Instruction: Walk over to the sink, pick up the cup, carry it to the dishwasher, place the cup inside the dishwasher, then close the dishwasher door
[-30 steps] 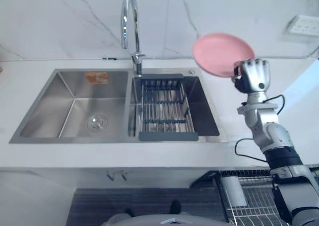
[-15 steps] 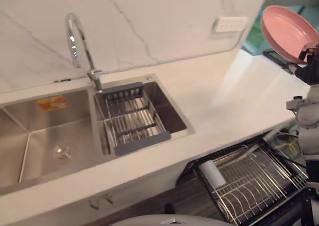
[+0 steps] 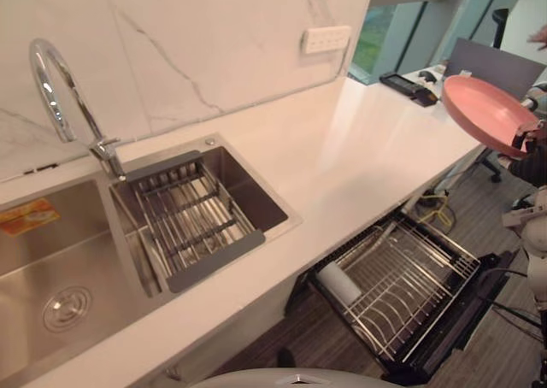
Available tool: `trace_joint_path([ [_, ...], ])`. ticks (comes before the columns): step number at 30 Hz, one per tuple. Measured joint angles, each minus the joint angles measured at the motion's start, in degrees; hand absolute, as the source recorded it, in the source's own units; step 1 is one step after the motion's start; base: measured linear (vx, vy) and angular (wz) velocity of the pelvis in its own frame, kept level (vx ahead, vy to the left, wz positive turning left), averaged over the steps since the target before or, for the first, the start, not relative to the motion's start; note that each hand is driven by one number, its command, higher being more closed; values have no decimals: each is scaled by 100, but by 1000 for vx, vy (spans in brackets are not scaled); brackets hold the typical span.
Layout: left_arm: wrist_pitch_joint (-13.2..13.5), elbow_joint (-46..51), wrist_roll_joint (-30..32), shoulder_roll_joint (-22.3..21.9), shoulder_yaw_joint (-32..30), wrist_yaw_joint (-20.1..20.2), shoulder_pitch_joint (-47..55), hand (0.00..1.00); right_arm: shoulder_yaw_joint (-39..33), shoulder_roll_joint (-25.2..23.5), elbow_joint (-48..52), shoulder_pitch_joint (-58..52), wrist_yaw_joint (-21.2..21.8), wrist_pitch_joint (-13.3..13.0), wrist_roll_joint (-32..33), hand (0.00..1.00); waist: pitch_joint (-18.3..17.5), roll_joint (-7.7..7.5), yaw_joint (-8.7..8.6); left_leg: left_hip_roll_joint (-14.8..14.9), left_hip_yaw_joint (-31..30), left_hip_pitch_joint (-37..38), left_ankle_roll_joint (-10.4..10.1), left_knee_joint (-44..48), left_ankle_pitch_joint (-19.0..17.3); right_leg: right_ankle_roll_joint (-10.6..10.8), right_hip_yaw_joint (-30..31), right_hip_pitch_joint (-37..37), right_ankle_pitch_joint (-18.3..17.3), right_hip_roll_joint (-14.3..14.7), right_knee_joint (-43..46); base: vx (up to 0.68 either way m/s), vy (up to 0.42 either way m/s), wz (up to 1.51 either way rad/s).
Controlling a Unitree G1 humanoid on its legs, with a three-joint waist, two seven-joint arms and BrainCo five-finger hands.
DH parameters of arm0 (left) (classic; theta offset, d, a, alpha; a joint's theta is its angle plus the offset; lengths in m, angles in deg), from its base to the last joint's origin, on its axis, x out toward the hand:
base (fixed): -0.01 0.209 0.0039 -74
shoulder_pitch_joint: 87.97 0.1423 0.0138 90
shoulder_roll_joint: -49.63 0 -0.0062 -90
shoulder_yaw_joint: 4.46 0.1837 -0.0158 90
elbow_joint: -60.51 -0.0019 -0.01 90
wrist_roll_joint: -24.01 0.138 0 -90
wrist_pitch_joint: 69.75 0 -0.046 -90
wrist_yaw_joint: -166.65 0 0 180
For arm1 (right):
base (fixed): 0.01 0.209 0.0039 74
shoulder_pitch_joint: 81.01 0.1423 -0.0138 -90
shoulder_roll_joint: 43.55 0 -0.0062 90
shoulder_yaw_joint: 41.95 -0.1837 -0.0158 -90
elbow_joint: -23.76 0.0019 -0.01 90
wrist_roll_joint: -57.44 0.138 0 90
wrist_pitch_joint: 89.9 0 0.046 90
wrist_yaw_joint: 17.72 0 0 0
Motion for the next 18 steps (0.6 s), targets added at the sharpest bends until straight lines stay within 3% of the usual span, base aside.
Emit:
trace_joint_path([
  [8, -6, 5, -338, -85, -6, -77, -5, 0, -9, -723, -53, -676, 248, 157, 19, 100, -6, 103, 3, 102, 9, 143, -43, 0, -25, -38, -150, 137, -54, 64, -1, -36, -25, -1],
  [14, -5, 88, -331, -183, -33, -157, -8, 0, -404, -1528, -65, -1126, -125, 295, -35, 100, 28, 169, 97, 164, 58, 197, -106, 5, -58, -48, -317, 179, -64, 74, -1, -39, -22, -3],
  [18, -12, 133, -330, -226, -37, -169, -12, 0, -513, -1743, -65, -1250, -337, 390, -36, 100, 62, 225, 114, 206, 135, 238, -133, 4, -75, -56, -399, 189, -78, 90, -1, -34, -17, -7],
])
